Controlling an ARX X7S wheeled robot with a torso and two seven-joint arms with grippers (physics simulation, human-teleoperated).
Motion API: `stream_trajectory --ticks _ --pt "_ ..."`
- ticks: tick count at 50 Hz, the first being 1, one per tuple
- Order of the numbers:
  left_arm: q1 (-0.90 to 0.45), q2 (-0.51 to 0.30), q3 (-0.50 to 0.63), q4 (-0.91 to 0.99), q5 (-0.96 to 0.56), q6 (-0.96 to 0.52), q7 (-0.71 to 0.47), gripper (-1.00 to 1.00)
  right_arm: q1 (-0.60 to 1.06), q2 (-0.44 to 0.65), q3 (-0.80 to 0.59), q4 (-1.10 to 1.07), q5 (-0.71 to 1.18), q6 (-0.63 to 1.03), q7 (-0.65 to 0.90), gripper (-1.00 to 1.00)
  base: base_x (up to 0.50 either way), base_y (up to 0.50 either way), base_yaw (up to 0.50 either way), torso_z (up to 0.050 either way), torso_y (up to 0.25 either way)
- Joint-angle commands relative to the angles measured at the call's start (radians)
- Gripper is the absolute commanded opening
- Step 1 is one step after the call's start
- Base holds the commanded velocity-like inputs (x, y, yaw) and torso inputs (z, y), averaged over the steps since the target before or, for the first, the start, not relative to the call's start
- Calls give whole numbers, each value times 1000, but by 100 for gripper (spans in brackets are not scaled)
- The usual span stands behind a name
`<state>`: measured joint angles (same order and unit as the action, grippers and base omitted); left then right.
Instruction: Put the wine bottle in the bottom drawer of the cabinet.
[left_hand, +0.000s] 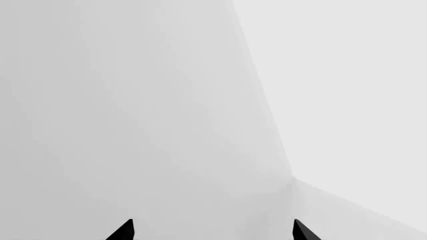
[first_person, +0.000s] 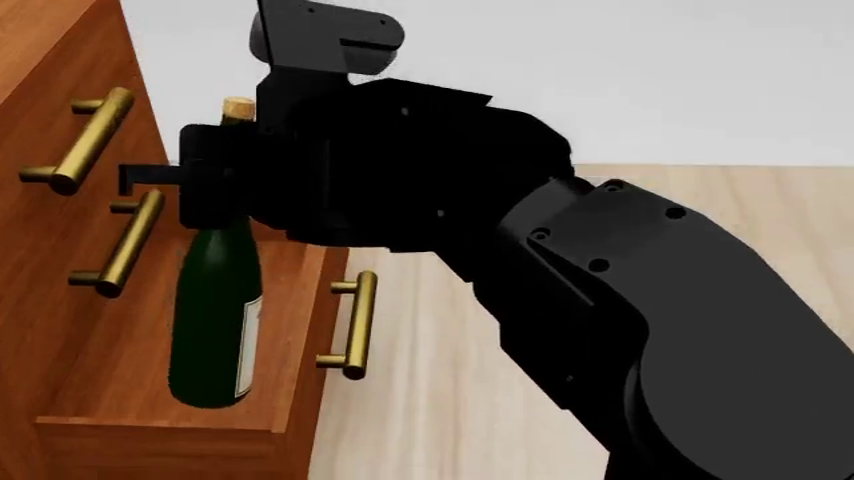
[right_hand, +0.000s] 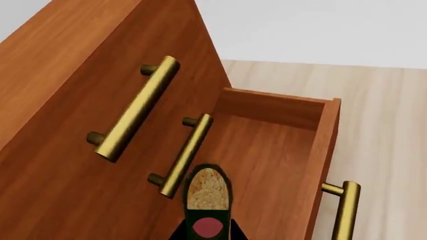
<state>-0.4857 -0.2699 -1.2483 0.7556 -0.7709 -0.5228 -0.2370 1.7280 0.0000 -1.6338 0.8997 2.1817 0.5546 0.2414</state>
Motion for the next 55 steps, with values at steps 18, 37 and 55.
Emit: stream_trajectory --ticks 18,37,55 --pt "9 0 26 -3 26 20 8 100 54 0 30 -27 -55 -49 -11 -100 0 0 0 1 -192" --pt "15 -2 22 3 13 22 3 100 77 0 33 -84 -79 -102 28 -100 0 0 0 1 -193" --pt "17 0 26 -3 15 31 2 100 -18 0 30 -32 -124 -37 89 -100 0 0 0 1 -192"
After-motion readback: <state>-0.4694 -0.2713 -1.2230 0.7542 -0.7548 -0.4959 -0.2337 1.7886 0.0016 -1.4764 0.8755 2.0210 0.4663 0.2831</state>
